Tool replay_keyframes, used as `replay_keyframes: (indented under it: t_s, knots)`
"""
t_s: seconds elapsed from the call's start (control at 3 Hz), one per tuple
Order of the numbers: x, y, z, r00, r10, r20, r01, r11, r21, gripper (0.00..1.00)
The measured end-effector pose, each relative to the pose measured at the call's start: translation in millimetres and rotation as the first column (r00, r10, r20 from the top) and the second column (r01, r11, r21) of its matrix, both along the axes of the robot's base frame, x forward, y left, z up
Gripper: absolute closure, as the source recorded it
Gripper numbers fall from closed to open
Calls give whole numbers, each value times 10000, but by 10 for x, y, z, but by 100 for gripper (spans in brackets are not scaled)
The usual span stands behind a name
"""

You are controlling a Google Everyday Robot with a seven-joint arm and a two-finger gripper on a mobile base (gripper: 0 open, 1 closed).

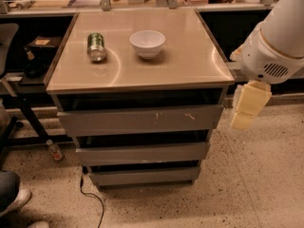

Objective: Open top drawer

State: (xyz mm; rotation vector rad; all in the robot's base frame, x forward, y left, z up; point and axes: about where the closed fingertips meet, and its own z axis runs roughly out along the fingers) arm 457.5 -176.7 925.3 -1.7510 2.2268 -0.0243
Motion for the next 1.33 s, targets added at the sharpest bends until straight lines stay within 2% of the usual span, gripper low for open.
replay_keyframes:
  t_s: [0.33,0.67,1.0,1.33]
  knots:
    - [-104,25,-177,9991,31,-428,-13,9992,403,0]
    - [-243,186,-552,9950,43,-1002,46,9960,889,0]
    - [-252,365,-944,9899,188,-1407,-21,9931,1173,0]
    - [-171,589,-1268,9799,351,-1965,-64,9894,1448,0]
